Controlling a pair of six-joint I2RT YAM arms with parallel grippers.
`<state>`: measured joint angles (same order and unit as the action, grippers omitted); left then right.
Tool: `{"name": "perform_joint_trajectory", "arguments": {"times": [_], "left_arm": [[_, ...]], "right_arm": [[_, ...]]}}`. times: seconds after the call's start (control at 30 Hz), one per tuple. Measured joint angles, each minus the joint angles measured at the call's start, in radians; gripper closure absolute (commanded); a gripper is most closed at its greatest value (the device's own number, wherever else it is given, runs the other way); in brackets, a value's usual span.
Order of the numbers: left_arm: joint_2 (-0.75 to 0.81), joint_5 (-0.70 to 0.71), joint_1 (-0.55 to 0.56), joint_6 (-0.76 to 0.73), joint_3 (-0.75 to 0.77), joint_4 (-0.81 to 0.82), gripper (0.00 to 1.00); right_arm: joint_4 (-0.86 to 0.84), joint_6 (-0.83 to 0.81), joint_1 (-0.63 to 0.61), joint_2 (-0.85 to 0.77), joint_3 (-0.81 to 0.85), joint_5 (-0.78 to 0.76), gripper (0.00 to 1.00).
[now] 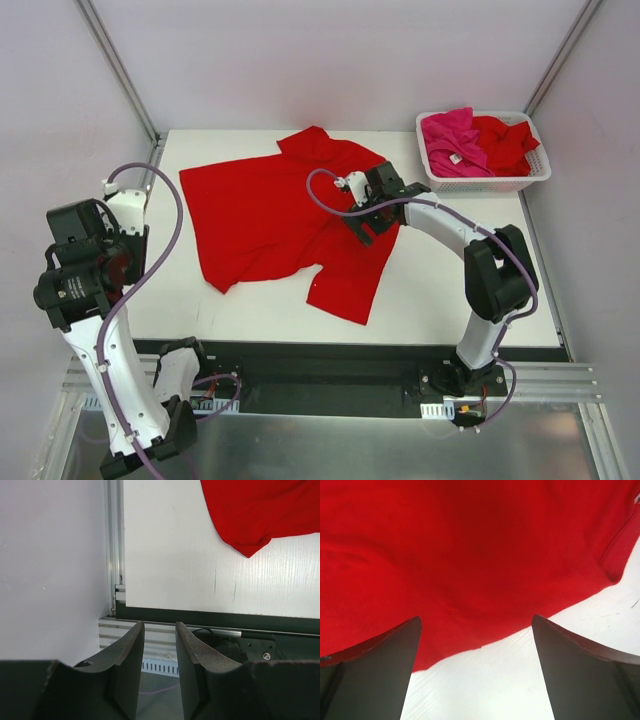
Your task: Fold and stack the t-shirts
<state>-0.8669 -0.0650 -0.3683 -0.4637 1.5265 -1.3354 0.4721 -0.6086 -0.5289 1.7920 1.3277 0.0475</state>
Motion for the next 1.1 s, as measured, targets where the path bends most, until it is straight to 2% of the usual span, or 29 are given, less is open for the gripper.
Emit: {"name": "perform_joint_trajectory", "arguments": {"times": [0.2,0.4,0.8,1.1], "left_arm": [[-0.021,0.016,0.000,0.007,0.037,-0.002,0.69],[-0.021,0.022,0.000,0.011,0.044,-0.003,0.69],[-0.014,0.021,0.000,0.042,0.058,-0.004,0.68],[-0.012,0.021,0.000,0.045,0.070,-0.005,0.68]], "right_arm": [[-0.064,0.010,0.000,0.028,0.000,0.001,0.04],[-0.058,0.004,-0.003,0.087,0.000,0.010,0.04],[0.088,-0.073,-0.007,0.145,0.009,0.002,0.04],[0.167,-0.155,-0.007,0.116,-0.033,-0.014,0.02]]}}
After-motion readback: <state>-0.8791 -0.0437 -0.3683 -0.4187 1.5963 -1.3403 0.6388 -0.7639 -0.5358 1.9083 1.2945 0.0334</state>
